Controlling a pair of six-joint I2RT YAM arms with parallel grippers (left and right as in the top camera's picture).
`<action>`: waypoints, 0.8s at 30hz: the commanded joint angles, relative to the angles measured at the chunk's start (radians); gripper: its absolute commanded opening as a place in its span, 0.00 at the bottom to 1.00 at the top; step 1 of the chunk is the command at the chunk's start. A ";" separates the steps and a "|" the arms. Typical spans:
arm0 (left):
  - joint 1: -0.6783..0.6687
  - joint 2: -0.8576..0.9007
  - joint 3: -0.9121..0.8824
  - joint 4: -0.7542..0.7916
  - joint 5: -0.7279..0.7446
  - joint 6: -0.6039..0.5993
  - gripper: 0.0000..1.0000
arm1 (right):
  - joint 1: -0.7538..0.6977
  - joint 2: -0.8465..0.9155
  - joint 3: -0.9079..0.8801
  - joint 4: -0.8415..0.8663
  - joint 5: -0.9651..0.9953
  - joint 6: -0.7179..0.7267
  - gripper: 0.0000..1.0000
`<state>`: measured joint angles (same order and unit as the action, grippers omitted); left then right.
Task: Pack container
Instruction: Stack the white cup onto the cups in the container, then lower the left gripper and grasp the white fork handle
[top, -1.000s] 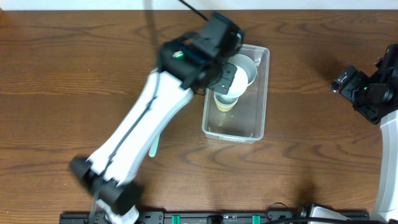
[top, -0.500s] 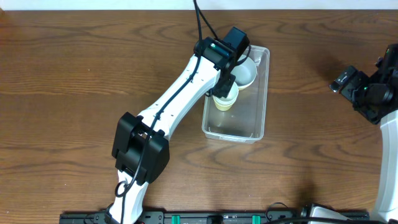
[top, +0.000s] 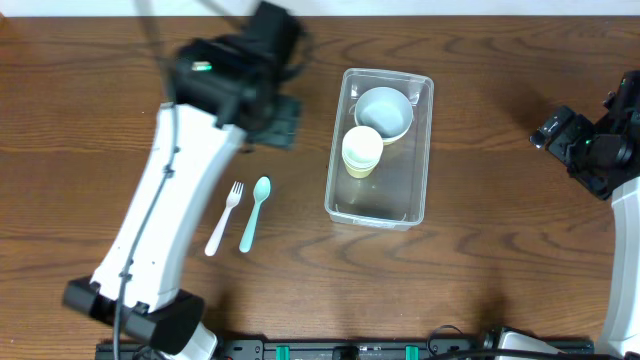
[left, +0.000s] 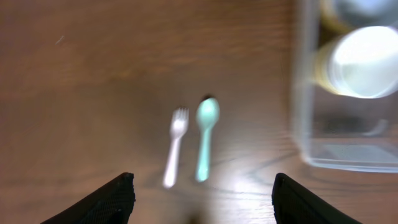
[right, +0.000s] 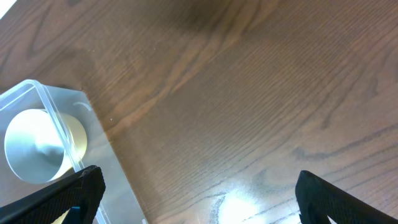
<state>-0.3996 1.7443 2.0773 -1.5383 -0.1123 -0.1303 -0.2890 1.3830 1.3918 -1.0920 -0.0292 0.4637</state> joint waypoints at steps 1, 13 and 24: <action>0.066 0.053 -0.126 -0.008 -0.012 -0.001 0.71 | -0.005 -0.006 0.001 -0.001 0.003 0.011 0.99; 0.185 0.053 -0.787 0.314 0.004 0.033 0.54 | -0.005 -0.006 0.001 -0.001 0.003 0.010 0.99; 0.233 0.053 -1.053 0.640 0.106 0.112 0.54 | -0.005 -0.006 0.001 -0.001 0.003 0.011 0.99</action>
<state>-0.1699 1.8080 1.0763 -0.9375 -0.0372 -0.0471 -0.2890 1.3830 1.3918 -1.0920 -0.0292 0.4633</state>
